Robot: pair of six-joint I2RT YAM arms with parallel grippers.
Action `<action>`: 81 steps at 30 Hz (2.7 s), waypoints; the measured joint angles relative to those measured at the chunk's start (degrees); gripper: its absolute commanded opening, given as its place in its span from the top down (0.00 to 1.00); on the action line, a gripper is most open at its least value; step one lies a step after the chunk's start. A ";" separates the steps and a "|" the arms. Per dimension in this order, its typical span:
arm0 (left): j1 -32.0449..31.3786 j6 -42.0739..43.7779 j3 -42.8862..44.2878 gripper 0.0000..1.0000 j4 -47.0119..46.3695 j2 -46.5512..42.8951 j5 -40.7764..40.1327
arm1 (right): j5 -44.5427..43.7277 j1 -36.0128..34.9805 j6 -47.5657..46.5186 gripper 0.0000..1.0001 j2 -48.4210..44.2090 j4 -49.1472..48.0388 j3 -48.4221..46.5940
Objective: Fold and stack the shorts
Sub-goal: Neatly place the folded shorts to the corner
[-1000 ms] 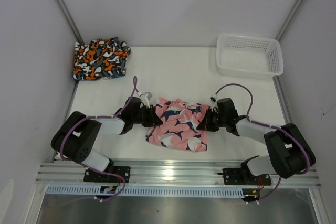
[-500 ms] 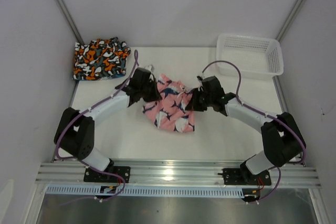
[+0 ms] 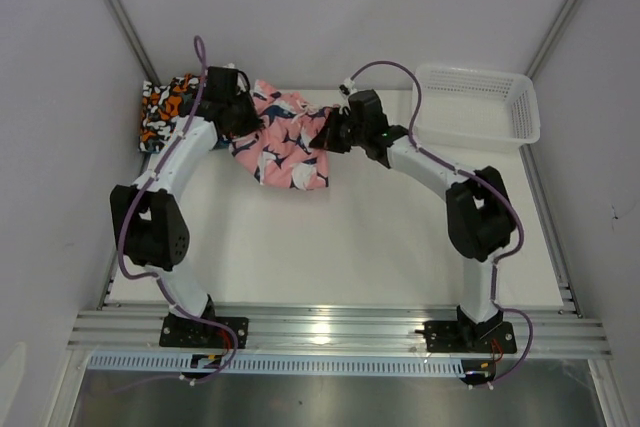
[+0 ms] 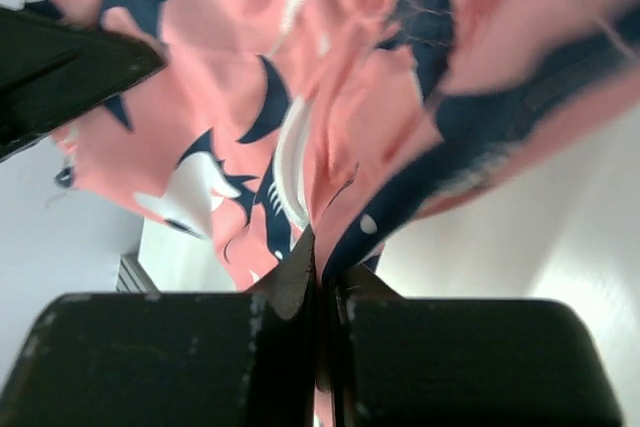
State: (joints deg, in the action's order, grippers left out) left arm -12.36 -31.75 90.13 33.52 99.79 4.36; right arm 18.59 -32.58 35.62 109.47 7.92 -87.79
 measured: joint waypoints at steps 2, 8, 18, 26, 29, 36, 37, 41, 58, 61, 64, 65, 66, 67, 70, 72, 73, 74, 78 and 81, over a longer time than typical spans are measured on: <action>2.36 0.31 1.64 1.00 1.01 0.70 -0.11 | 0.87 -0.17 1.40 1.00 5.07 -2.97 -3.82; 8.48 1.31 8.59 1.00 1.31 4.81 0.94 | 2.51 -1.09 5.75 1.00 20.70 -9.33 -18.73; 13.57 2.47 21.66 1.00 0.39 12.02 1.88 | 2.58 -2.34 15.13 1.00 42.95 -23.19 -47.60; 18.40 1.77 26.58 1.00 -2.97 16.92 3.74 | -8.57 -3.39 22.23 1.00 49.16 -40.44 -48.54; 20.28 1.84 31.36 1.00 -3.48 20.70 3.87 | -13.55 -4.37 22.93 1.00 50.58 -43.91 -49.64; 22.86 1.81 33.77 1.00 -4.35 23.85 5.33 | -23.02 -7.78 22.88 1.00 53.27 -48.24 -53.68; 23.06 1.79 33.88 1.00 -4.68 24.17 5.44 | -24.11 -8.24 22.88 1.00 53.48 -48.78 -53.90; 23.89 1.75 34.07 1.00 -5.53 25.59 6.60 | -27.26 -9.20 22.95 1.00 55.36 -50.16 -55.82; 25.18 -1.64 44.89 1.00 -6.21 33.29 6.62 | -37.88 -9.73 24.17 0.15 57.83 -50.95 -58.16; 26.62 -5.05 51.52 1.00 -6.49 37.97 6.27 | -36.22 -8.57 24.37 0.11 56.68 -53.77 -54.51; 28.68 -8.11 52.19 1.00 -6.80 39.89 6.29 | -34.40 -7.02 24.59 0.03 53.70 -56.92 -45.79; 29.55 -9.01 52.00 1.00 -6.71 40.33 6.29 | -33.73 -6.51 24.65 0.03 52.70 -57.53 -42.66; 30.42 -9.88 51.47 1.00 -6.88 40.54 6.34 | -32.96 -6.05 24.61 0.02 52.11 -58.05 -40.24; 31.32 -10.58 50.80 1.00 -6.84 40.59 6.40 | -32.13 -5.53 24.57 0.02 51.67 -58.66 -38.23; 33.48 -11.19 49.62 1.00 -6.84 40.59 6.91 | -30.25 -4.24 24.33 0.01 50.16 -60.39 -32.20; 33.86 -10.86 49.48 1.00 -6.60 40.59 7.85 | -29.29 -4.00 24.26 0.01 49.35 -61.24 -29.27; 33.77 -10.93 49.51 1.00 -6.36 40.57 7.89 | -28.89 -4.00 24.26 0.01 49.07 -61.64 -28.41; 33.73 -11.21 49.51 1.00 -6.23 40.57 8.07 | -28.28 -4.02 24.24 0.01 48.59 -62.12 -27.30; 33.97 -11.43 49.59 1.00 -5.40 40.54 9.62 | -26.10 -4.24 23.87 0.01 46.60 -64.13 -24.13; 34.01 -11.28 49.68 1.00 -4.61 40.50 9.84 | -24.76 -4.46 23.30 0.01 43.87 -64.81 -21.05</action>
State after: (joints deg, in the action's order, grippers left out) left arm 21.65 -43.03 139.81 28.91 140.29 14.20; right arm -6.17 -37.04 58.92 153.34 -56.88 -108.84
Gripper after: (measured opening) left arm 0.006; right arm 0.989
